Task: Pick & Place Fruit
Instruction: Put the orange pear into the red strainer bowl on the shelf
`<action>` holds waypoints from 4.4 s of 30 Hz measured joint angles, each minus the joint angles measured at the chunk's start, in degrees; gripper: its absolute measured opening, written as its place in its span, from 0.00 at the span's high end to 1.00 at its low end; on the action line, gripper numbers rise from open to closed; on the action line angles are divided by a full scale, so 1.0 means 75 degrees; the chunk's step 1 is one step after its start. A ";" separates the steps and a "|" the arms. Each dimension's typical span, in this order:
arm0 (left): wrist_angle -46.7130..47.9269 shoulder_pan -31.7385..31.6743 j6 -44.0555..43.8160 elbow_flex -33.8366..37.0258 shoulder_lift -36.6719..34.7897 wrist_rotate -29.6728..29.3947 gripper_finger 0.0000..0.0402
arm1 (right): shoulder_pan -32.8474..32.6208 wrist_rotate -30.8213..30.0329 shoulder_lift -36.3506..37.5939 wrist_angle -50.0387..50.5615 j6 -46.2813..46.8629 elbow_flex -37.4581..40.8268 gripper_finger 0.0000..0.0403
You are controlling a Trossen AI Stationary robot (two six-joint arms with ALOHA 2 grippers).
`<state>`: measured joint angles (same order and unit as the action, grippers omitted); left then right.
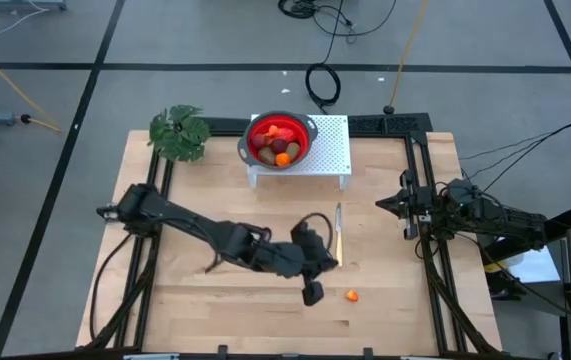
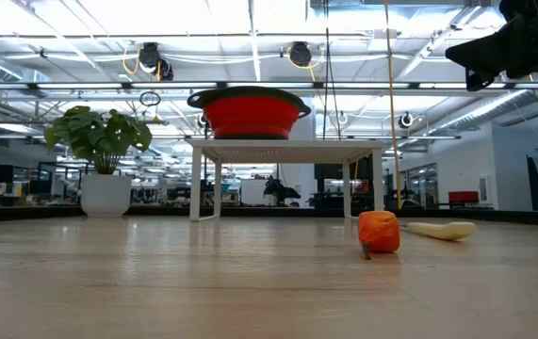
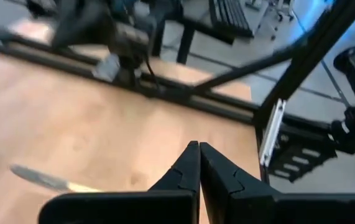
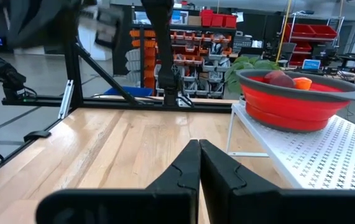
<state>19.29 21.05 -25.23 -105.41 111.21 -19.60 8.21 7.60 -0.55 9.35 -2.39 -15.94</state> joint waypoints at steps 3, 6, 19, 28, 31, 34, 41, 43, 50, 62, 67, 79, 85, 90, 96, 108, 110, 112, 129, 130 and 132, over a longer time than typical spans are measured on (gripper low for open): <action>0.0015 0.0019 -0.0330 0.0000 0.0345 0.0235 0.99 | 0.0002 -0.0001 -0.0001 0.0022 0.0000 0.0000 1.00; 0.0031 0.0032 -0.0571 0.0000 0.0649 0.0616 1.00 | 0.0000 -0.0002 -0.0001 0.0103 0.0000 0.0000 1.00; 0.0914 0.0162 -0.1421 0.0000 0.1386 0.1268 0.97 | 0.0000 -0.0003 -0.0001 0.0569 -0.0003 0.0000 1.00; 0.1741 0.0177 -0.2058 0.0002 0.1714 0.1451 0.93 | 0.0000 -0.0003 0.0001 0.0762 0.0019 0.0000 1.00; 0.1862 0.0177 -0.2339 0.0012 0.1822 0.1498 0.90 | 0.0003 -0.0003 -0.0001 0.0796 0.0023 0.0003 1.00; 0.1864 0.0177 -0.2692 0.0000 0.1909 0.1487 0.85 | 0.0000 -0.0006 -0.0001 0.0795 0.0023 0.0003 1.00; 0.1851 0.0168 -0.3161 0.0003 0.2048 0.1324 0.67 | 0.0003 -0.0005 -0.0001 0.0799 0.0023 0.0003 1.00; 0.1861 0.0162 -0.3290 0.0003 0.2075 0.1157 0.61 | 0.0003 -0.0004 -0.0001 0.0795 0.0023 0.0003 1.00; 0.2079 0.0058 -0.3412 0.0003 0.2093 0.1003 0.40 | 0.0000 -0.0003 0.0000 0.0797 0.0023 0.0003 1.00; 0.2070 -0.0054 -0.2792 0.0003 0.2123 0.1203 0.28 | 0.0000 -0.0003 -0.0001 0.0798 0.0026 0.0003 1.00; 0.1940 -0.0054 -0.2545 0.0003 0.2434 0.1393 0.31 | 0.0000 -0.0002 0.0001 0.0795 0.0026 0.0003 1.00; 0.2020 -0.0068 -0.2273 0.0003 0.2784 0.0935 0.40 | 0.0001 -0.0003 -0.0001 0.0796 0.0027 0.0003 1.00; 0.1891 -0.0091 -0.2191 0.0003 0.2784 0.0997 0.42 | 0.0003 -0.0003 -0.0001 0.0795 0.0029 0.0003 1.00; 0.1528 -0.0046 -0.1905 0.0003 0.2781 0.0996 0.43 | 0.0000 -0.0003 -0.0001 0.0795 0.0029 0.0003 1.00; 0.1451 0.0019 -0.1715 0.0000 0.2886 0.1031 0.43 | 0.0002 -0.0001 -0.0001 0.0797 0.0029 0.0003 1.00; 0.1454 0.0019 -0.1625 0.0000 0.3128 0.0907 0.43 | 0.0000 -0.0003 -0.0001 0.0813 0.0032 0.0003 1.00; 0.1443 0.0019 -0.1623 0.0000 0.3208 0.0915 0.43 | 0.0000 -0.0003 -0.0001 0.0815 0.0032 0.0003 1.00; 0.1473 0.0029 -0.1584 0.0000 0.3230 0.0935 0.43 | 0.0000 -0.0003 -0.0001 0.0830 0.0032 0.0003 1.00; 0.1617 0.0017 -0.1477 0.0000 0.3230 0.0884 0.55 | 0.0001 -0.0004 0.0001 0.0851 0.0032 0.0003 1.00; 0.1617 0.0016 -0.1506 0.0000 0.3230 0.0889 0.58 | 0.0000 -0.0004 -0.0001 0.0853 0.0032 0.0003 1.00; 0.1617 0.0006 -0.1539 0.0000 0.3230 0.0930 0.63 | 0.0003 -0.0003 0.0001 0.0851 0.0032 0.0003 1.00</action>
<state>31.42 21.09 -36.78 -105.41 135.44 -12.63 8.23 7.57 -0.54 15.73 -2.15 -15.92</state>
